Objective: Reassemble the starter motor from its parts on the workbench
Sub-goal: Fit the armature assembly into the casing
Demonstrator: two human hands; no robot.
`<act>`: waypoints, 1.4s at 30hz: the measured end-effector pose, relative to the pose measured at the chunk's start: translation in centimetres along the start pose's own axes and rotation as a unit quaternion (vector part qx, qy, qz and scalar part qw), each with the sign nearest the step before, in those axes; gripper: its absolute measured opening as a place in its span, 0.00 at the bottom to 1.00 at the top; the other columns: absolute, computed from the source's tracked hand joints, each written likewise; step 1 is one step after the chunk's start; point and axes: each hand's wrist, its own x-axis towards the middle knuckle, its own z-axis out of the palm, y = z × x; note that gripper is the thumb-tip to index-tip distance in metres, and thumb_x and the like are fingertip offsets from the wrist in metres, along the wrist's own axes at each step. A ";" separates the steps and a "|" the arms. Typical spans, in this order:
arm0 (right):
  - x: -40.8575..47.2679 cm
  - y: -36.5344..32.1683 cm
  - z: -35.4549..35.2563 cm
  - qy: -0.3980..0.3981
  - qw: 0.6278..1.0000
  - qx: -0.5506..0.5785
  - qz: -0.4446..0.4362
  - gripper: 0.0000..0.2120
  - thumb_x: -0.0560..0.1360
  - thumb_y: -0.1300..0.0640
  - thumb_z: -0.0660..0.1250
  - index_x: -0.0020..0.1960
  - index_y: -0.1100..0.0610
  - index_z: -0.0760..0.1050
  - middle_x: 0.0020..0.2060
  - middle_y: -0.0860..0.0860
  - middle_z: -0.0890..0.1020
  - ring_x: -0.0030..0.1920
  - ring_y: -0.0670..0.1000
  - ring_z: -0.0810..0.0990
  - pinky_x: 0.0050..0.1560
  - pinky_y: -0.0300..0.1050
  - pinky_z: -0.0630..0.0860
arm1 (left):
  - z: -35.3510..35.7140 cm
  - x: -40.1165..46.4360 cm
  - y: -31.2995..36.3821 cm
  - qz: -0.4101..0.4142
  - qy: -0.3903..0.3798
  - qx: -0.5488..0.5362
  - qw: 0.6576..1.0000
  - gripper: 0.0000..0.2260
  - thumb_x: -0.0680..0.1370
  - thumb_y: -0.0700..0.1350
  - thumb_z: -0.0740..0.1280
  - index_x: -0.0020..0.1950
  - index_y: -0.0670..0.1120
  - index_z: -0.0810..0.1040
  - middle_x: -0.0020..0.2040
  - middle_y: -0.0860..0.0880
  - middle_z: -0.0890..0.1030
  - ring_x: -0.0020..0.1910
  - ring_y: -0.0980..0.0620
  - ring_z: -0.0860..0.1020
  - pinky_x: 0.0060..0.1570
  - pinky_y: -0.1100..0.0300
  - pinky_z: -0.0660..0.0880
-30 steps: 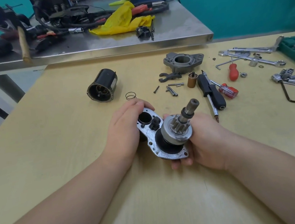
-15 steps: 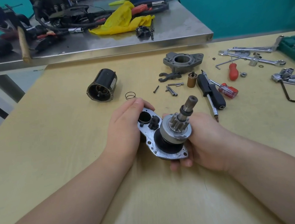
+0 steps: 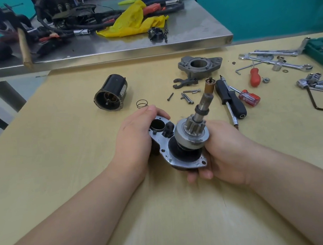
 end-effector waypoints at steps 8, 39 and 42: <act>0.7 -1.5 -1.2 0.031 0.993 0.103 0.055 0.29 0.82 0.40 0.61 0.33 0.56 0.85 0.31 0.59 0.80 0.21 0.51 0.75 0.15 0.35 0.65 | 0.3 0.1 1.0 -0.138 -0.014 -0.097 0.986 0.16 0.83 0.56 0.66 0.40 0.52 0.86 0.40 0.45 0.84 0.34 0.45 0.78 0.28 0.58 0.73; 1.4 -0.8 -2.5 0.035 0.986 0.150 0.060 0.30 0.80 0.33 0.58 0.36 0.57 0.77 0.30 0.56 0.74 0.21 0.51 0.66 0.22 0.37 0.54 | 1.3 -1.5 1.1 -0.104 0.039 -0.137 0.984 0.11 0.75 0.46 0.66 0.36 0.49 0.86 0.35 0.40 0.85 0.29 0.40 0.83 0.28 0.53 0.78; 1.3 -0.9 -2.3 0.032 0.987 0.149 0.057 0.31 0.81 0.33 0.57 0.36 0.56 0.79 0.31 0.57 0.76 0.22 0.52 0.67 0.22 0.37 0.55 | 1.2 -1.4 1.0 -0.105 0.044 -0.145 0.983 0.12 0.75 0.45 0.66 0.36 0.49 0.86 0.35 0.40 0.85 0.28 0.40 0.82 0.28 0.53 0.78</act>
